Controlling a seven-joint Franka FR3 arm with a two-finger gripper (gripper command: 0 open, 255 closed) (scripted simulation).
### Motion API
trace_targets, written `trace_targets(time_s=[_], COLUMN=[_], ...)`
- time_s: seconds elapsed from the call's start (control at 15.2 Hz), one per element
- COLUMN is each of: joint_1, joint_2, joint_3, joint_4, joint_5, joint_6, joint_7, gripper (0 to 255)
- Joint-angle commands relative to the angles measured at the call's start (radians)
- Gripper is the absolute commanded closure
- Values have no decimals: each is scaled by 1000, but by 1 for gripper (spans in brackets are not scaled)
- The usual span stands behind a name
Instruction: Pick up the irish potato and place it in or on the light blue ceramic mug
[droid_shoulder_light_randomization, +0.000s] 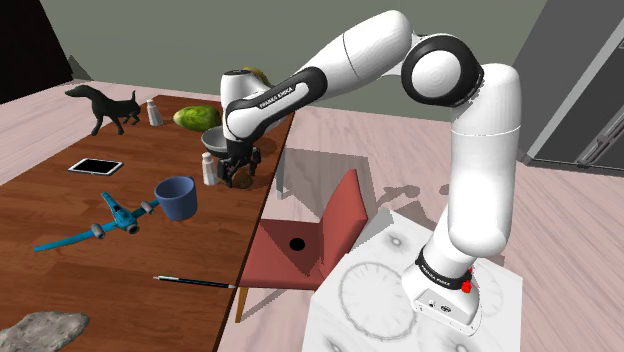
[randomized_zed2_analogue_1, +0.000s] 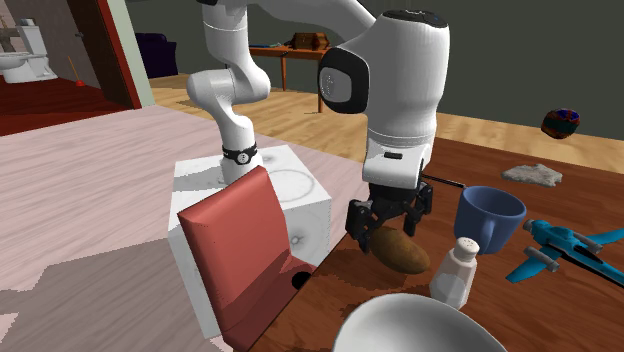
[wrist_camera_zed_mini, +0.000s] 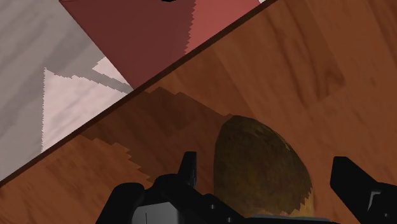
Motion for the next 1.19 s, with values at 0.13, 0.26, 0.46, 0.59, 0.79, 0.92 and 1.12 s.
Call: trace_targets(time_s=[0.13, 0.26, 0.46, 0.59, 0.79, 0.92, 1.12], joint_1=[0, 0, 0, 0, -2, -2, -3], joint_2=[0, 0, 0, 0, -20, -33, -50], joint_3=[0, 0, 0, 0, 2, 3, 4], joint_4=[0, 0, 0, 0, 13, 24, 41], joint_5=[0, 0, 0, 0, 4, 6, 9], joint_6=[0, 0, 0, 0, -33, -56, -90], joint_7=[0, 0, 0, 0, -1, -2, -2], gripper=[255, 255, 255, 255, 255, 255, 255])
